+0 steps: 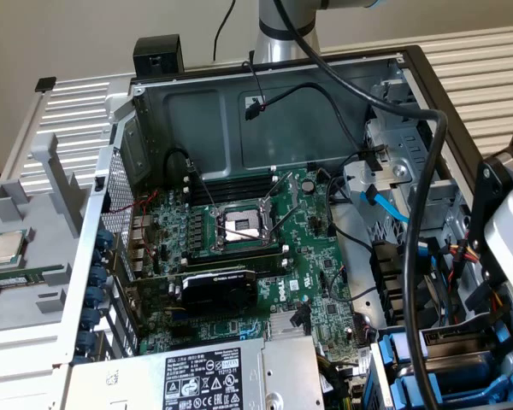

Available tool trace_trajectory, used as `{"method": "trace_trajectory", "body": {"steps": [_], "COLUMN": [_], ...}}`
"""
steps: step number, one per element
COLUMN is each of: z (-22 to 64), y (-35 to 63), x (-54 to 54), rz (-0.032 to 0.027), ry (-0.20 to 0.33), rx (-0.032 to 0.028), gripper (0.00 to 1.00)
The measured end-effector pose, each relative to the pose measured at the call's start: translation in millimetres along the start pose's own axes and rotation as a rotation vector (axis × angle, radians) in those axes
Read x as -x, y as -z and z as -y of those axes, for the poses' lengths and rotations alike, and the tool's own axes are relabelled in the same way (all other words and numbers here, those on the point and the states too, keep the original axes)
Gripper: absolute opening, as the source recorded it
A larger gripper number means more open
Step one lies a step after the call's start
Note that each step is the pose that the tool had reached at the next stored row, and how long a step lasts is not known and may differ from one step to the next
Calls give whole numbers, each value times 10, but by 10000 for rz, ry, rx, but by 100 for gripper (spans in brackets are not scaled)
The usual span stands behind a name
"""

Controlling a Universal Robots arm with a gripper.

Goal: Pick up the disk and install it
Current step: 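Insert the first disk wire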

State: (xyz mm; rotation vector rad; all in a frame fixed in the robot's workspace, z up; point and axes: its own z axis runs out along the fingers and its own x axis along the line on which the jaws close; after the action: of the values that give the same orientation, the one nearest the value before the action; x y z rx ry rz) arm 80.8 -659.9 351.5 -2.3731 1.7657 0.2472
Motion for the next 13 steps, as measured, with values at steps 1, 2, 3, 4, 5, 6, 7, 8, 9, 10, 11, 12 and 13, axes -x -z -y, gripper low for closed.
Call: {"method": "trace_trajectory", "body": {"steps": [1, 2, 3, 4, 5, 6, 7, 8, 9, 10, 11, 12, 13], "z": [4, 9, 12, 13, 13, 14, 14, 15, 16, 15, 15, 15, 16], "y": [-4, -8, -12, -16, -19, -25, -31, -34, -39, -45, -51, -57, -64], "x": [-3, -7, -9, -11, -12, -14, -16, -17, -18, -20, -21, -22, -24], "rz": [47, 78, 97, 111, 118, 127, 137, 143, 153, 167, 185, 202, 216], "ry": [23, 53, 85, 120, 151, 186, 226, 262, 303, 343, 386, 424, 460], "rx": [-8, -11, -8, -2, 5, 11, 18, 26, 34, 40, 45, 49, 54], "gripper": [40, 40, 40, 40, 40, 40, 40, 40, 40, 40, 40, 40, 40]}}
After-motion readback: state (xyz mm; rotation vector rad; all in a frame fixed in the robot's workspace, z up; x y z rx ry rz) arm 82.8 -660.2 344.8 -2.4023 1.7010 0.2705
